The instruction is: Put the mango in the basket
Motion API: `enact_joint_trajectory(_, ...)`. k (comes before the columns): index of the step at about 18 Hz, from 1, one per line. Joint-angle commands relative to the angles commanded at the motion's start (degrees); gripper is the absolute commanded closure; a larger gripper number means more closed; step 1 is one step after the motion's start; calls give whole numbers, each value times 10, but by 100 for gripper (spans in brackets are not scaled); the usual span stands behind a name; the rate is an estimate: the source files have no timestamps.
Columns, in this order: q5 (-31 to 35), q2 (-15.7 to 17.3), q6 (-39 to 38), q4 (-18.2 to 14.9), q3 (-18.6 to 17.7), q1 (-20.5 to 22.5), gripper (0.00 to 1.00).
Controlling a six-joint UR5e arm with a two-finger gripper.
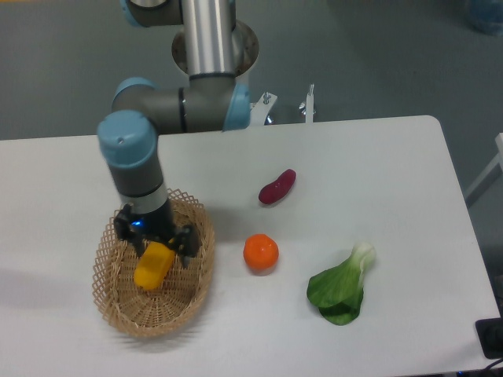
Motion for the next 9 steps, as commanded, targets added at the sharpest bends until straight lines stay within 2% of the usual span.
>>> enact_joint_trajectory(9,-26,33,151,-160,75,109,0)
